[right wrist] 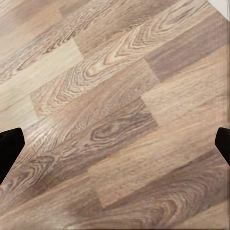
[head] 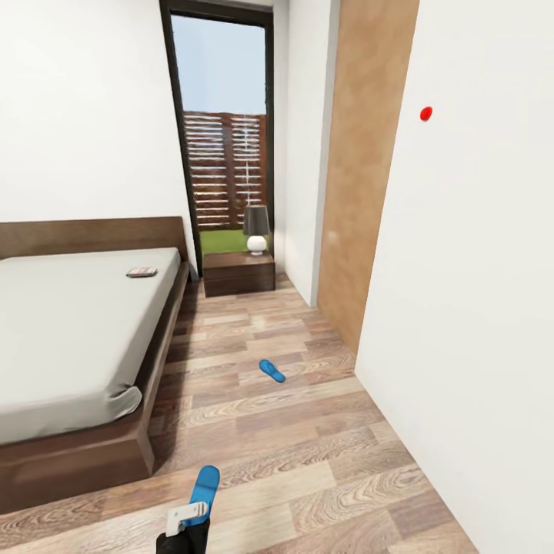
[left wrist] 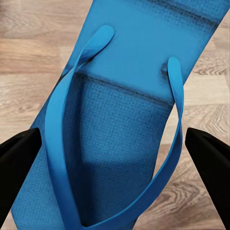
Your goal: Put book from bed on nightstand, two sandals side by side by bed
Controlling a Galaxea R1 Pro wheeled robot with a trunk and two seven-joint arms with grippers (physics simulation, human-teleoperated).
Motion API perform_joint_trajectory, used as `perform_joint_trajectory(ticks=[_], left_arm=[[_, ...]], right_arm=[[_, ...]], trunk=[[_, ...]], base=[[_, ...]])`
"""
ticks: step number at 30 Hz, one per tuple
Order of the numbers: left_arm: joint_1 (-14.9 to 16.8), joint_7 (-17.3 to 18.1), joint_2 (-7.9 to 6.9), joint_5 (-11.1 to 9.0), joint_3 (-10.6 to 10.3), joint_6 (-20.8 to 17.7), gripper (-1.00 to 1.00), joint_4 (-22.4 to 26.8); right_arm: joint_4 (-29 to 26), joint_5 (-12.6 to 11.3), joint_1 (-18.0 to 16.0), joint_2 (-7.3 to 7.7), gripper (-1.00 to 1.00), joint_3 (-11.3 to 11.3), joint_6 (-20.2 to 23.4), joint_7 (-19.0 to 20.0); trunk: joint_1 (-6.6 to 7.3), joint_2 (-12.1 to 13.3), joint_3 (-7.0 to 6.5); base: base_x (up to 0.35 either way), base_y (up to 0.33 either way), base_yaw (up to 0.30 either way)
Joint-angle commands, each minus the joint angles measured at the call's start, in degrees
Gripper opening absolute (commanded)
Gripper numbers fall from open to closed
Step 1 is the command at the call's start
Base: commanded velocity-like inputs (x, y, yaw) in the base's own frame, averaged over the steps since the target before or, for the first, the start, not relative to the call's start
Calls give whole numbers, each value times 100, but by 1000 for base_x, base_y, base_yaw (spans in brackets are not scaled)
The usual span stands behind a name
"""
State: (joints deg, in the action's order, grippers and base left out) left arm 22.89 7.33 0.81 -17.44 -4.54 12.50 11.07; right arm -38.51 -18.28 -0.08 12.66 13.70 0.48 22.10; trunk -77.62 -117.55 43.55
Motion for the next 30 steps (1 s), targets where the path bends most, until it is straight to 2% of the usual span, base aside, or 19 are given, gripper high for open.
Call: perform_joint_trajectory(ticks=[1, 9, 30], left_arm=[[5, 6, -2, -58, -47, 25, -100, -8], [5, 6, -2, -58, -47, 25, -100, -8], [5, 6, -2, -58, -48, 25, -100, -8]], right_arm=[[1, -46, -1, 0, 100, 10, 5, 36], [1, -36, -1, 0, 100, 10, 5, 35], [1, -18, -1, 0, 100, 4, 1, 32]], trunk=[[1, -2, 14], [1, -2, 57], [1, -2, 201]], base=[[0, 0, -109], [0, 0, -72], [0, 0, -3]])
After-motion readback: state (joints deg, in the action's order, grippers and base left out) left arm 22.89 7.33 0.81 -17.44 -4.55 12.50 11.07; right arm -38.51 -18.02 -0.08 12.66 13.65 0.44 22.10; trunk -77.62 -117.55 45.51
